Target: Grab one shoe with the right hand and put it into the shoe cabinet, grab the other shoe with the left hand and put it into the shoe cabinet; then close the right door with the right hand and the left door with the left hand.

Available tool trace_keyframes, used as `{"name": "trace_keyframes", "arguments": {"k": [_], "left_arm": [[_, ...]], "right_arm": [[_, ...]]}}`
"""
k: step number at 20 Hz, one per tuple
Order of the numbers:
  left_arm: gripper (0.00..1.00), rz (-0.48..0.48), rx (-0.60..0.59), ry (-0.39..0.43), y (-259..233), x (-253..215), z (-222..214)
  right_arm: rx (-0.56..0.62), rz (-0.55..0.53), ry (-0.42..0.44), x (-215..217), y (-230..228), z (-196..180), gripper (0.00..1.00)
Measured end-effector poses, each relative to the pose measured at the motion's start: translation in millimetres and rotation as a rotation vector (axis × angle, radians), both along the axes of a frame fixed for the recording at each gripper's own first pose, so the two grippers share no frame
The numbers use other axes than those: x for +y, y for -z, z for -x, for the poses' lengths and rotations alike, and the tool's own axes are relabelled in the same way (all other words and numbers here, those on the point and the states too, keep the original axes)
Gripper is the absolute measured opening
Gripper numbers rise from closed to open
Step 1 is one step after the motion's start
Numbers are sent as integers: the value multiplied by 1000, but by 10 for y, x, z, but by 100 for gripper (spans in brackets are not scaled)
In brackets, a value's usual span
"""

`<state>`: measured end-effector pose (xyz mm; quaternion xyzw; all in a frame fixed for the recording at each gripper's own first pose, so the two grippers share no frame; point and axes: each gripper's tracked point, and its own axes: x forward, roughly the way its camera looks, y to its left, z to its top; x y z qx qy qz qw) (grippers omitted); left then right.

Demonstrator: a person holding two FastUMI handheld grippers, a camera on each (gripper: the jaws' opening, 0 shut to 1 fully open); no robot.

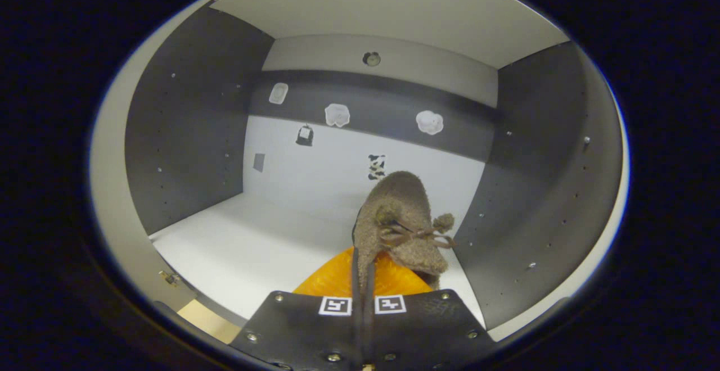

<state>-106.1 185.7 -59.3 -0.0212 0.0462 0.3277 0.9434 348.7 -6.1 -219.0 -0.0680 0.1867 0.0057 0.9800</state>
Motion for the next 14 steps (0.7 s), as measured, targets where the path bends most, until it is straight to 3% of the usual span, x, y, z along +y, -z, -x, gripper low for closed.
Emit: {"name": "trace_keyframes", "arguments": {"k": [3, 4, 8, 9, 10, 13, 14], "left_arm": [[97, 12, -3, -39, 54, 93, 94], [93, 13, -2, -47, 73, 106, 124], [93, 7, 22, -66, 145, 143, 237], [97, 6, 24, -63, 148, 133, 244], [93, 5, 27, -60, 149, 124, 236], [96, -7, 27, -41, 133, 92, 225], [96, -10, 30, -33, 122, 78, 221]], "right_arm": [[31, -12, -2, 75, 108, -91, 1], [45, -16, 4, 106, 192, -158, 1], [116, -20, 34, 143, 437, -239, 0], [114, -22, 47, 142, 426, -244, 1], [113, -29, 61, 126, 428, -274, 4], [152, -101, 64, 177, 486, -269, 11], [150, -123, 51, 213, 413, -216, 19]]}}
